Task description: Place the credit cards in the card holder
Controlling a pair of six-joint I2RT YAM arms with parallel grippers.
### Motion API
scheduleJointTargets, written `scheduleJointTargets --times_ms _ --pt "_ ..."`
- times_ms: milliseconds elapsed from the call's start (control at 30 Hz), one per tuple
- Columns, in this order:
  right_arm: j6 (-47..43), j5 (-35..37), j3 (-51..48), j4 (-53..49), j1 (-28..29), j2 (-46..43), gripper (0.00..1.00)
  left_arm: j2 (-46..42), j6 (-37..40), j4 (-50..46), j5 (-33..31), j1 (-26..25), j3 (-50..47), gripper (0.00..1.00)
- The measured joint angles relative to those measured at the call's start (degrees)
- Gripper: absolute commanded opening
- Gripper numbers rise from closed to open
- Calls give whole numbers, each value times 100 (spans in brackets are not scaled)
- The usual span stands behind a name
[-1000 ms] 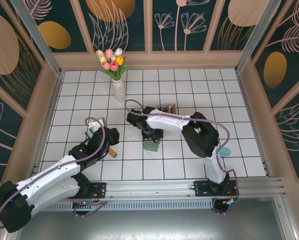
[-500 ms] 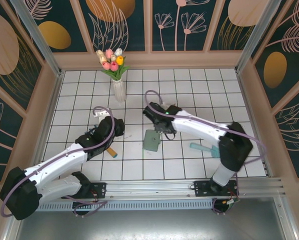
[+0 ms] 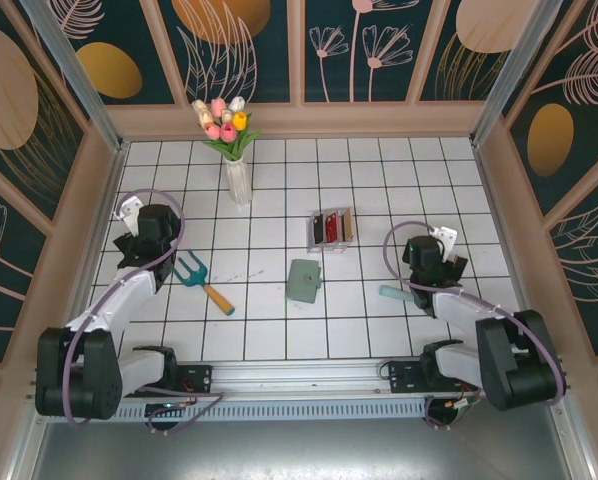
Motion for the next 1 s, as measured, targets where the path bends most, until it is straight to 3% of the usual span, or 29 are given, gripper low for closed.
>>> scheduleJointTargets --times_ms 233,400,533,1000 --pt "-1058 -1051 184 2269 -271 1099 99 684 1211 2946 63 7 -1567 98" --pt "-1132 -2159 52 3613 -863 1434 97 1307 1679 4621 752 109 -1668 99" --pt "-1102 -2511 -221 4242 -1027 1722 99 1784 1888 6052 1215 125 -1974 99" --pt "-984 -2900 -223 4583 -1102 1753 99 1823 1952 6605 1305 153 -2083 99"
